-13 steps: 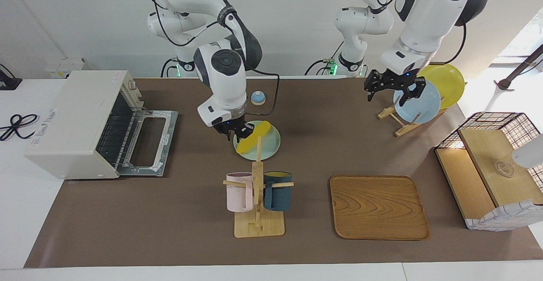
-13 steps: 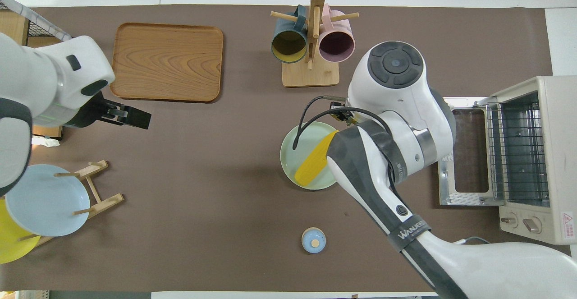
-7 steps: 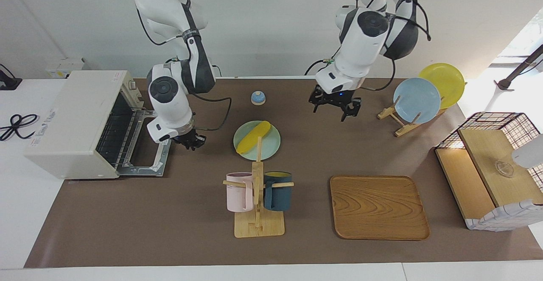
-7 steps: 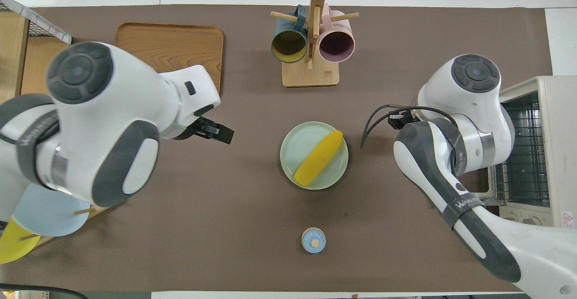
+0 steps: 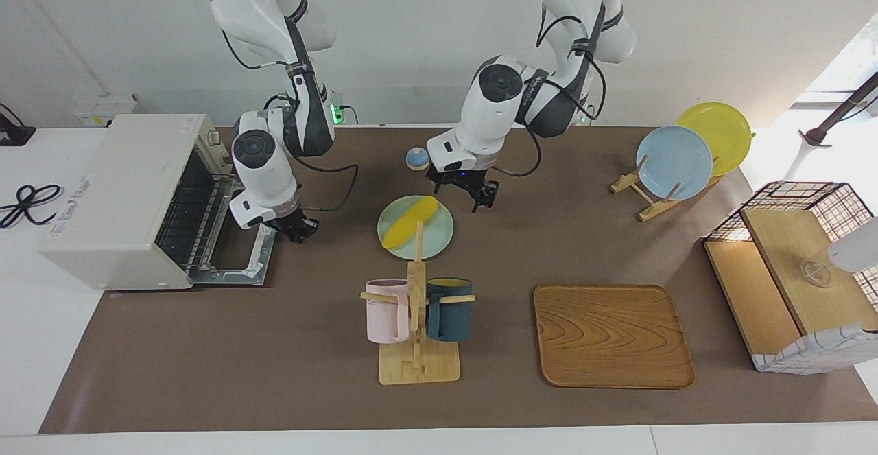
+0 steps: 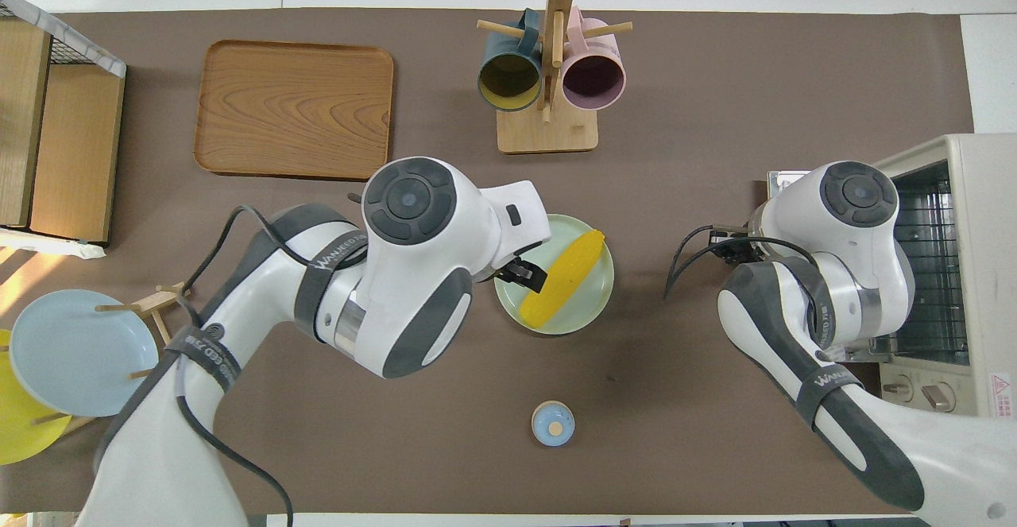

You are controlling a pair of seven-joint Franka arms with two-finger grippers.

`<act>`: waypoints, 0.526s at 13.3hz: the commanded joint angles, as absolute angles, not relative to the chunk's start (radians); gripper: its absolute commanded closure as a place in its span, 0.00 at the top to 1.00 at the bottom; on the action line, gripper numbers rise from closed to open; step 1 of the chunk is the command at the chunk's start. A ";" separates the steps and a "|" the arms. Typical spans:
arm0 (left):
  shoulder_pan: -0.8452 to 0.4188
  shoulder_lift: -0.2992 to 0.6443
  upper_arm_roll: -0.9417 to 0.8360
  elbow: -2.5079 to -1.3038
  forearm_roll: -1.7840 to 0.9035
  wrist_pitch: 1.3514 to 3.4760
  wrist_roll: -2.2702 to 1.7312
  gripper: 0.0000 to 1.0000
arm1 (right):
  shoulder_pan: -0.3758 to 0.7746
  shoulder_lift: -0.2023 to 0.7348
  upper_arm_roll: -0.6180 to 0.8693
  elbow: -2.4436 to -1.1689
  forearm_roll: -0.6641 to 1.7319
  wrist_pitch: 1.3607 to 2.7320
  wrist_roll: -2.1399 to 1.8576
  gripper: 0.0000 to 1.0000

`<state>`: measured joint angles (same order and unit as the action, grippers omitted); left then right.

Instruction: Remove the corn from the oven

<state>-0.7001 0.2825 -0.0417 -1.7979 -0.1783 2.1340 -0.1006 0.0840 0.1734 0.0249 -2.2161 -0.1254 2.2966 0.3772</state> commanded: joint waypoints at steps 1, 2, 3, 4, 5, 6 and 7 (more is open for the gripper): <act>-0.761 0.353 -0.025 -1.784 -0.195 2.204 -0.124 1.00 | 0.052 0.138 0.035 -2.249 -0.178 2.293 0.368 0.02; -0.779 0.368 -0.023 -1.779 -0.195 2.226 -0.141 1.00 | 0.051 0.138 0.035 -2.250 -0.182 2.293 0.368 0.00; -0.787 0.377 -0.025 -1.779 -0.196 2.238 -0.144 1.00 | 0.051 0.137 0.035 -2.252 -0.184 2.292 0.368 0.00; -0.795 0.390 -0.025 -1.775 -0.196 2.244 -0.150 1.00 | 0.051 0.137 0.035 -2.252 -0.190 2.292 0.368 0.00; -0.819 0.403 -0.025 -1.773 -0.196 2.256 -0.162 1.00 | 0.049 0.137 0.035 -2.252 -0.215 2.284 0.368 0.00; -0.828 0.414 -0.025 -1.773 -0.198 2.278 -0.169 1.00 | 0.049 0.137 0.035 -2.252 -0.241 2.275 0.368 0.00; -0.830 0.417 -0.023 -1.773 -0.196 2.290 -0.169 1.00 | 0.049 0.137 0.035 -2.250 -0.265 2.267 0.367 0.00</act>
<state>-0.8032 0.3959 -0.0419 -1.7902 -0.1792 2.2595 -0.1571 0.0669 0.1652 0.0240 -2.2276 -0.2201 2.2812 0.3772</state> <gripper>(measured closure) 0.000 0.991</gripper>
